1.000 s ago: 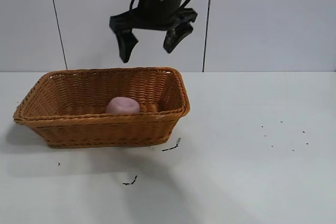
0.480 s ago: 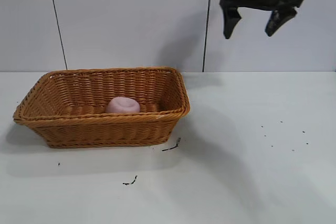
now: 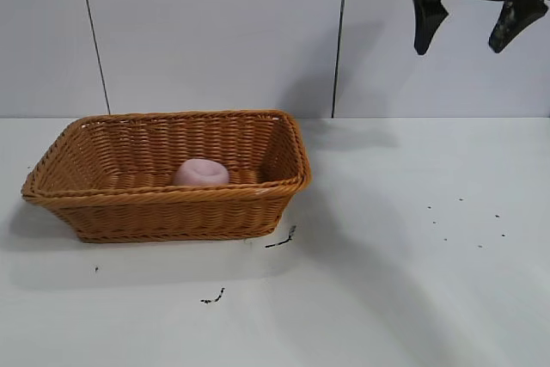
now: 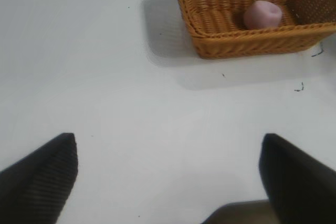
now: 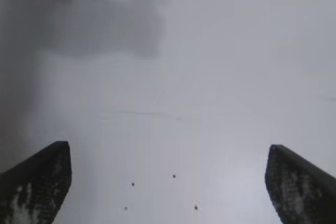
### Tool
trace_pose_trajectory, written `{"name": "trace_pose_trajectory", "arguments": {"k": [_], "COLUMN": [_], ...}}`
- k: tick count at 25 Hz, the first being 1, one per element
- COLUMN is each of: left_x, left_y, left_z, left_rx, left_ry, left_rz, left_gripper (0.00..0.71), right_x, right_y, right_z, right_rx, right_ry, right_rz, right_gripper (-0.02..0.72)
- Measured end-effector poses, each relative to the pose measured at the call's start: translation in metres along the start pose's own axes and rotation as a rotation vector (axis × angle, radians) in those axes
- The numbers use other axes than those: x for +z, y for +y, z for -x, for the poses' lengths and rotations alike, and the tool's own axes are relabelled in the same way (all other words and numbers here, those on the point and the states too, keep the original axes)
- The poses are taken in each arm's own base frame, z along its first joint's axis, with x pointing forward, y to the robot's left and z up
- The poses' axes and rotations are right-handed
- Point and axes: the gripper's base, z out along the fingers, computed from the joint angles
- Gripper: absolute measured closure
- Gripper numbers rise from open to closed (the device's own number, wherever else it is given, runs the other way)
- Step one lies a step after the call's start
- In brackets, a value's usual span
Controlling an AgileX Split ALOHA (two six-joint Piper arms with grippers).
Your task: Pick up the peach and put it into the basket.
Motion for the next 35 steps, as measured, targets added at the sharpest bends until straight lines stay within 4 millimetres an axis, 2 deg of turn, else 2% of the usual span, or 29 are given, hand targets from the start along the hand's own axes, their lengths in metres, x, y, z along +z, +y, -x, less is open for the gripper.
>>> {"name": "trace_pose_trajectory", "arguments": {"k": [2, 5, 8, 11, 13, 18, 24, 31, 35], "left_x": [0.000, 0.000, 0.000, 0.000, 0.000, 0.000, 0.000, 0.000, 0.000], "left_y": [0.000, 0.000, 0.000, 0.000, 0.000, 0.000, 0.000, 0.000, 0.000], "left_z": [0.000, 0.000, 0.000, 0.000, 0.000, 0.000, 0.000, 0.000, 0.000], "left_rx": [0.000, 0.000, 0.000, 0.000, 0.000, 0.000, 0.000, 0.000, 0.000], "left_ry": [0.000, 0.000, 0.000, 0.000, 0.000, 0.000, 0.000, 0.000, 0.000], "left_rz": [0.000, 0.000, 0.000, 0.000, 0.000, 0.000, 0.000, 0.000, 0.000], "left_gripper": [0.018, 0.018, 0.018, 0.018, 0.018, 0.018, 0.018, 0.018, 0.018], "right_x": [-0.021, -0.042, -0.054, -0.052, -0.052, -0.042, -0.073, -0.087, -0.089], "right_y": [0.002, 0.005, 0.009, 0.012, 0.015, 0.020, 0.022, 0.024, 0.025], "right_z": [-0.030, -0.080, -0.136, -0.194, -0.228, -0.297, -0.337, -0.365, -0.374], "right_rx": [0.000, 0.000, 0.002, 0.003, 0.003, 0.006, 0.006, 0.005, 0.004], "right_ry": [0.000, 0.017, 0.030, 0.046, -0.003, -0.198, -0.554, -0.754, -0.806], "right_rz": [0.000, 0.001, 0.002, 0.003, 0.000, -0.004, -0.023, -0.035, -0.038], "right_gripper": [0.014, 0.014, 0.014, 0.014, 0.014, 0.014, 0.014, 0.014, 0.014]}}
